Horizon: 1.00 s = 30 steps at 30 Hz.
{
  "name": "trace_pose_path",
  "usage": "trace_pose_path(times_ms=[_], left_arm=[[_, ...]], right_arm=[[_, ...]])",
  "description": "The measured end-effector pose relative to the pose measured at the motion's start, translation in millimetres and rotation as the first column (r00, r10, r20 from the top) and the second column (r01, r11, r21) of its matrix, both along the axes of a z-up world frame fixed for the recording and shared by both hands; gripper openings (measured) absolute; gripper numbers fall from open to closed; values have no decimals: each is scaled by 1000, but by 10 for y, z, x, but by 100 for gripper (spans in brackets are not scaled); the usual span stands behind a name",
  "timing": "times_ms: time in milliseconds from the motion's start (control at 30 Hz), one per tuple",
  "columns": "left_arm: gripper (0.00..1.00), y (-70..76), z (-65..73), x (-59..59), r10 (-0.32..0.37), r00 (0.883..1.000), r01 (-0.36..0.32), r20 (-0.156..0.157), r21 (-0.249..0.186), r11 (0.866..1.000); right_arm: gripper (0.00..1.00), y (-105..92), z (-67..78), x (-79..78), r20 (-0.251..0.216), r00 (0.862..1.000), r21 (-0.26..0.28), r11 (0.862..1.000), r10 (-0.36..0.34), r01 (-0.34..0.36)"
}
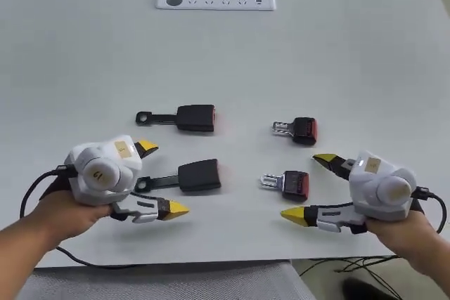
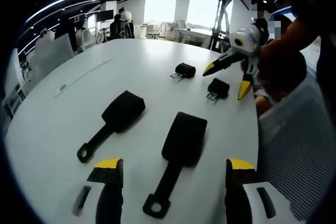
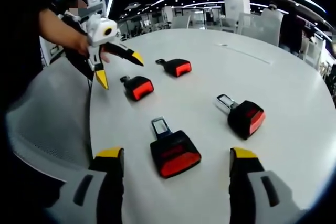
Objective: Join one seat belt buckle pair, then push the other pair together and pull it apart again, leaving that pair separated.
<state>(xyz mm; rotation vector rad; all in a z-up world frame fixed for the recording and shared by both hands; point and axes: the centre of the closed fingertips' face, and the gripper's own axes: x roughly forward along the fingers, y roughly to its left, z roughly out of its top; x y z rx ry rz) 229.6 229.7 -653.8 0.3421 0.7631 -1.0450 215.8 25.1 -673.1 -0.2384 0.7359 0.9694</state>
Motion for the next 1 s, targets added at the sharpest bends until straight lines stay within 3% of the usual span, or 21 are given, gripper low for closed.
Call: trace_pose_path(times_ms=[333, 467, 500, 600, 1000], left_arm=[[74, -67, -140, -4, -51, 999, 51, -15, 29, 998], [70, -118, -197, -42, -74, 997, 75, -31, 36, 996], [70, -146, -196, -30, -101, 995, 101, -2, 33, 994], [68, -146, -198, -9, -95, 995, 95, -14, 29, 995], [53, -189, -198, -23, -196, 980, 195, 17, 61, 979]], right_arm=[[75, 7, -28, -21, -13, 998, -15, 998, 59, -60], [65, 6, -26, -13, -9, 995, -22, 995, 99, -100], [62, 2, -31, -23, -22, 994, -20, 994, 107, -107], [57, 0, -32, -48, -31, 989, -21, 990, 141, -142], [41, -38, -35, -74, -44, 978, -29, 978, 203, -205]])
